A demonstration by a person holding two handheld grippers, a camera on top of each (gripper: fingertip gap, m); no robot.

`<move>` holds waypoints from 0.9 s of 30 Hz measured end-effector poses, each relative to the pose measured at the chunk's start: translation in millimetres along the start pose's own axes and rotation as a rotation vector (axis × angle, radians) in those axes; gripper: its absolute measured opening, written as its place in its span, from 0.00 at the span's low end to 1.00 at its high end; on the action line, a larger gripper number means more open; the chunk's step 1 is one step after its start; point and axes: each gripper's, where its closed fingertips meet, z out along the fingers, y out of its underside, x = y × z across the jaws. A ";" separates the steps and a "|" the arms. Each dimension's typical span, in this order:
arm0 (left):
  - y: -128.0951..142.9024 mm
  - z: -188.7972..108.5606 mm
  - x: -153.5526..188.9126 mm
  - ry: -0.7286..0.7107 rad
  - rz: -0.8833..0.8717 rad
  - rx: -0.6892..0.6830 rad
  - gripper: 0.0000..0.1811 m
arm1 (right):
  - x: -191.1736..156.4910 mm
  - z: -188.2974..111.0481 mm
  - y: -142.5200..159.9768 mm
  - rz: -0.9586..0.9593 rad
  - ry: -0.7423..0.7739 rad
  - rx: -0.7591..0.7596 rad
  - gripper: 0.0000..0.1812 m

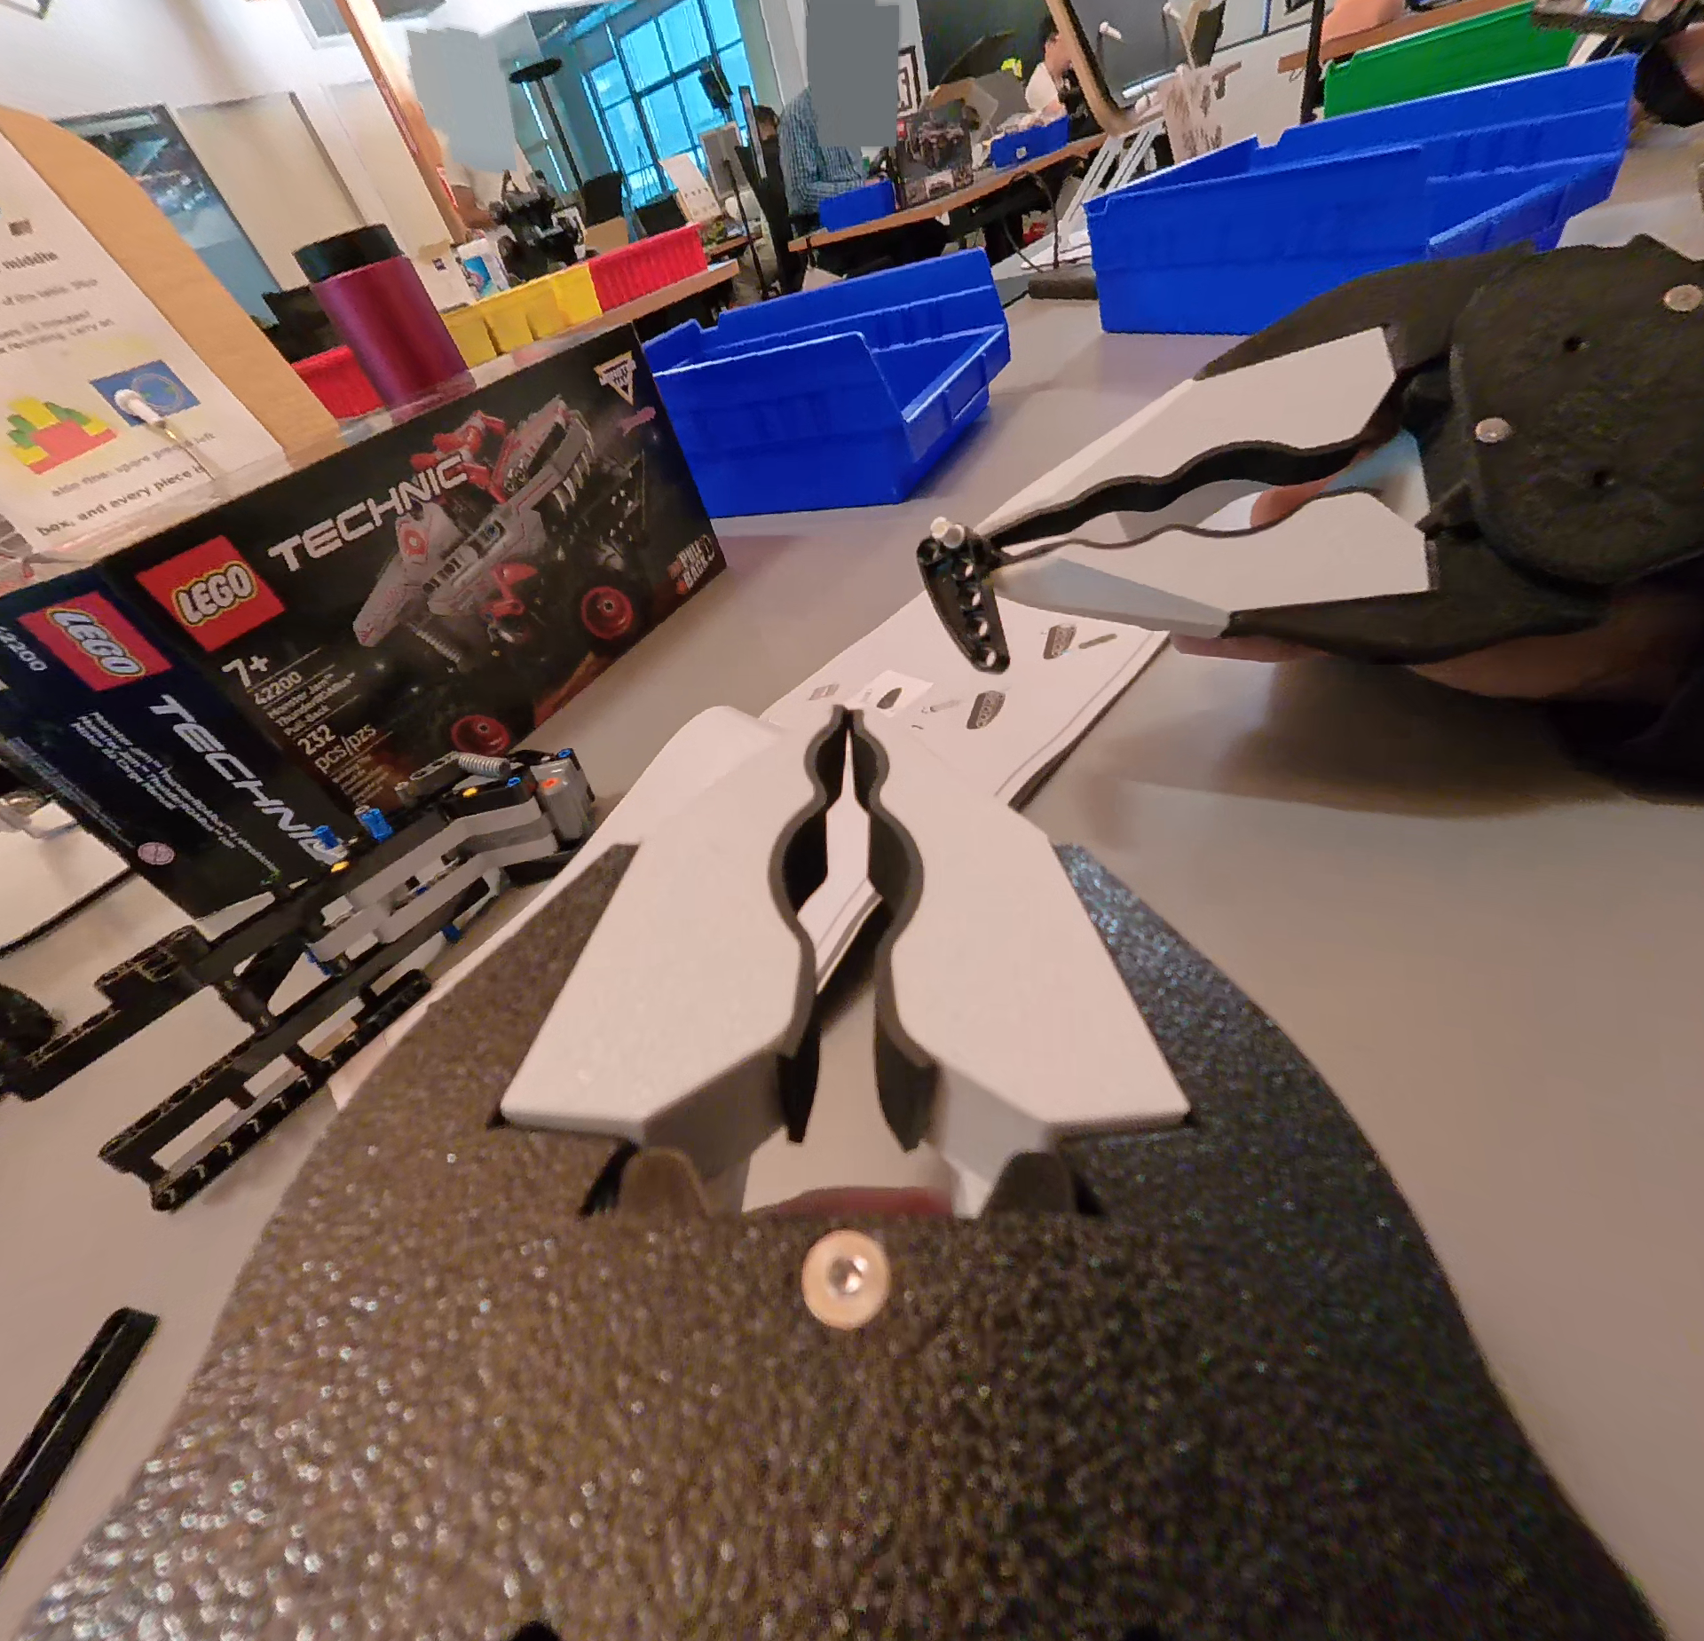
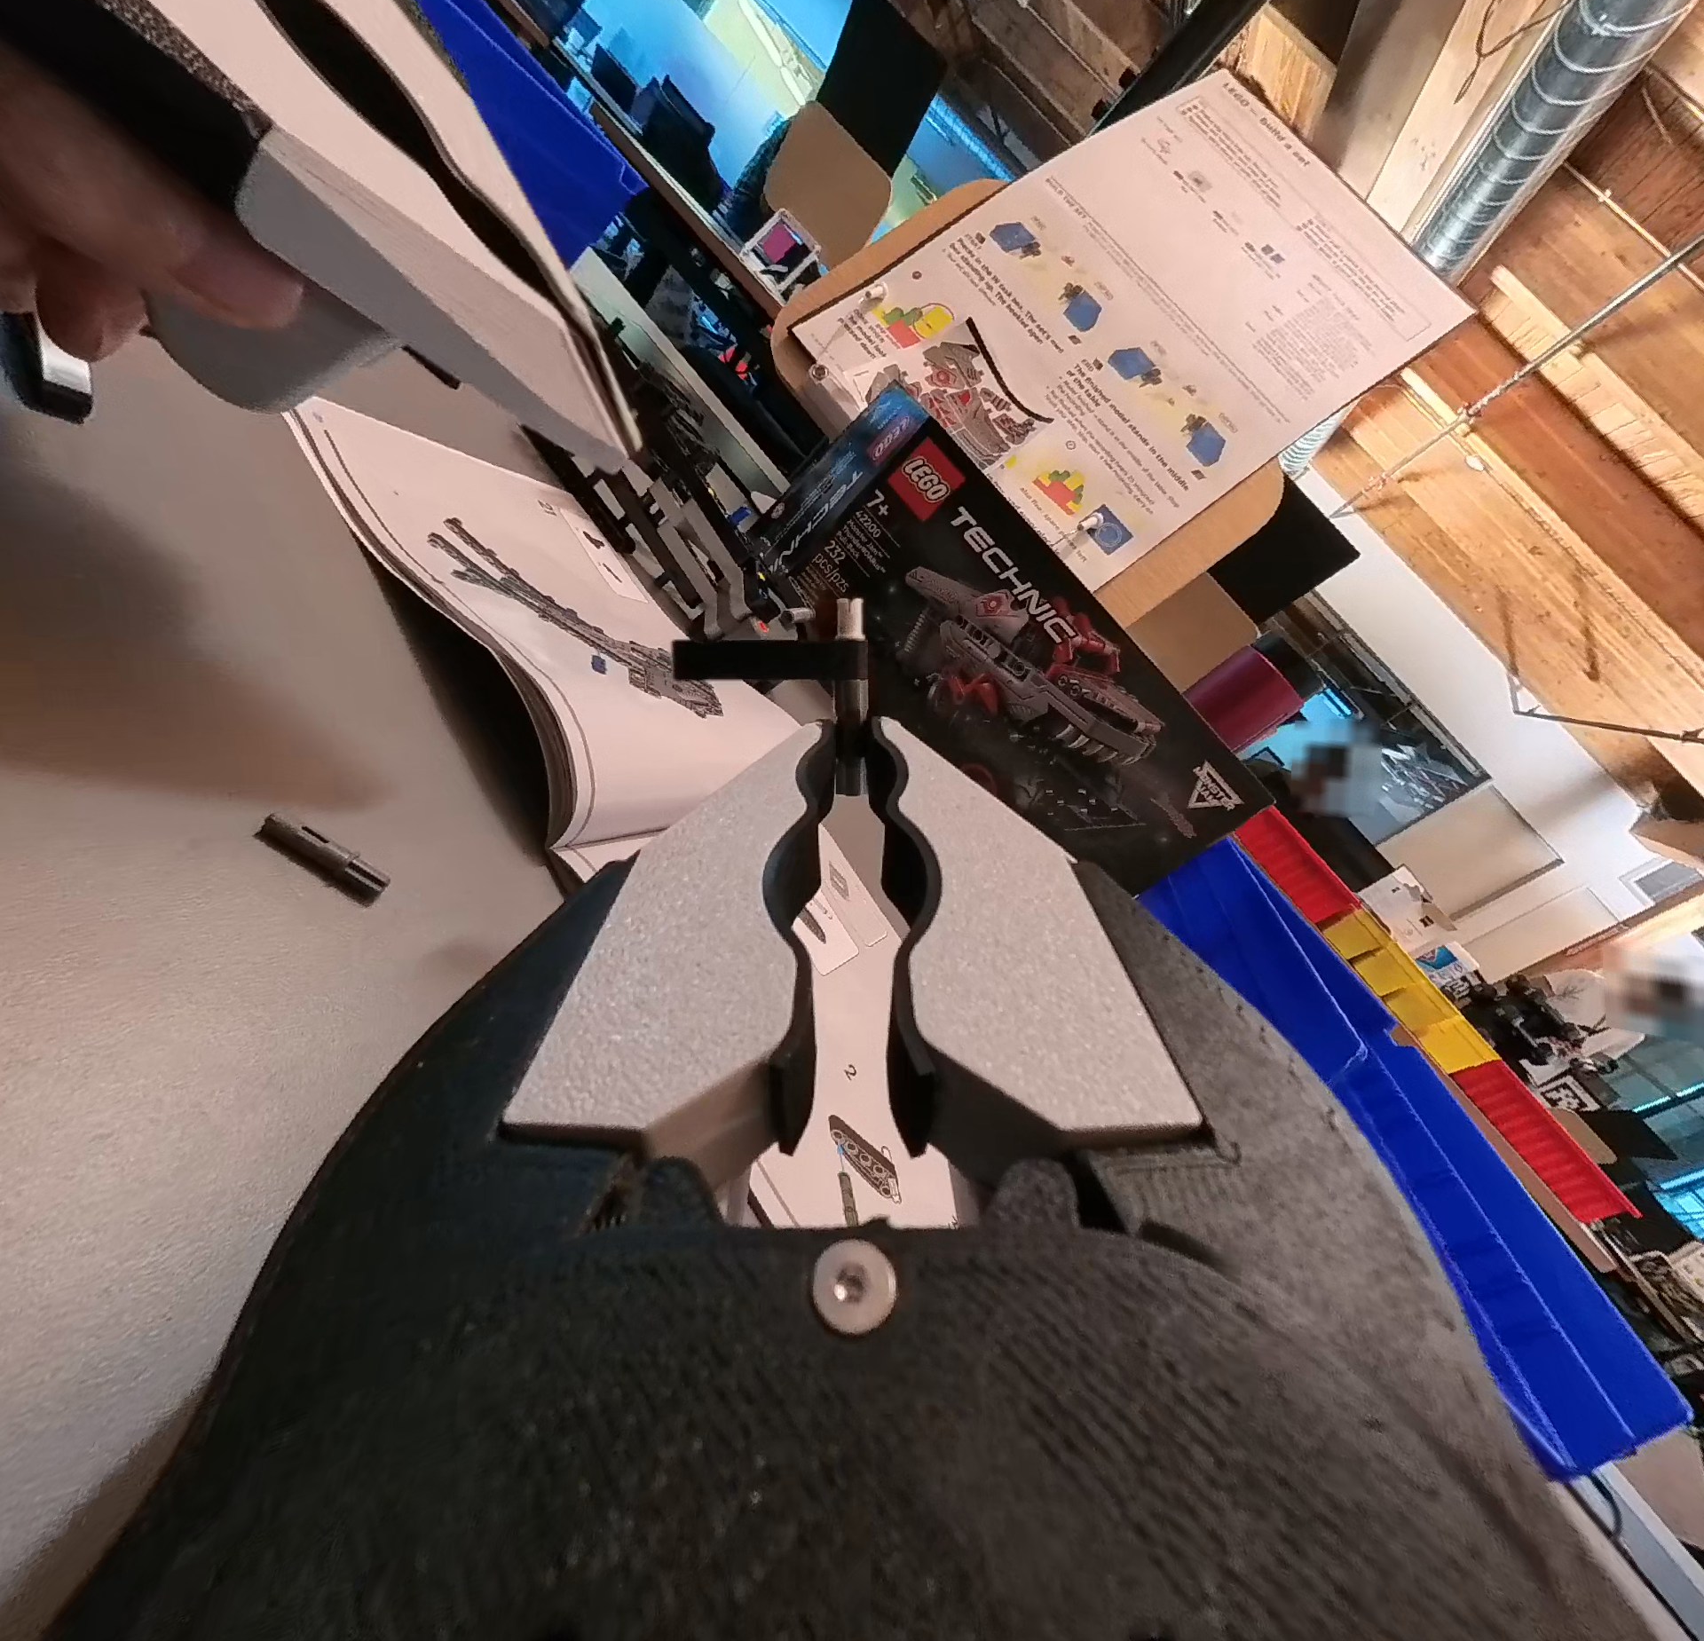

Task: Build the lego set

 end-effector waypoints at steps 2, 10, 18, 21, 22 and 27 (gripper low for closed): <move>1.7 1.2 0.8 0.008 -0.002 -0.013 0.00 | -0.1 0.6 0.5 0.003 -0.002 -0.002 0.02; 4.9 4.0 7.6 0.027 0.041 -0.037 0.00 | -1.6 1.5 0.9 -0.003 -0.010 -0.003 0.02; 4.6 3.6 7.9 0.028 0.042 -0.035 0.00 | -8.4 2.1 -0.2 -0.018 -0.045 0.000 0.02; 4.4 3.6 7.2 0.025 0.039 -0.034 0.00 | -13.1 2.7 -0.6 -0.036 -0.065 -0.001 0.02; 4.6 3.7 7.4 0.025 0.040 -0.035 0.00 | -14.8 3.1 -0.2 -0.045 -0.070 -0.005 0.02; 5.9 4.7 8.6 0.024 0.055 -0.046 0.00 | -17.5 3.4 0.0 -0.058 -0.081 -0.007 0.02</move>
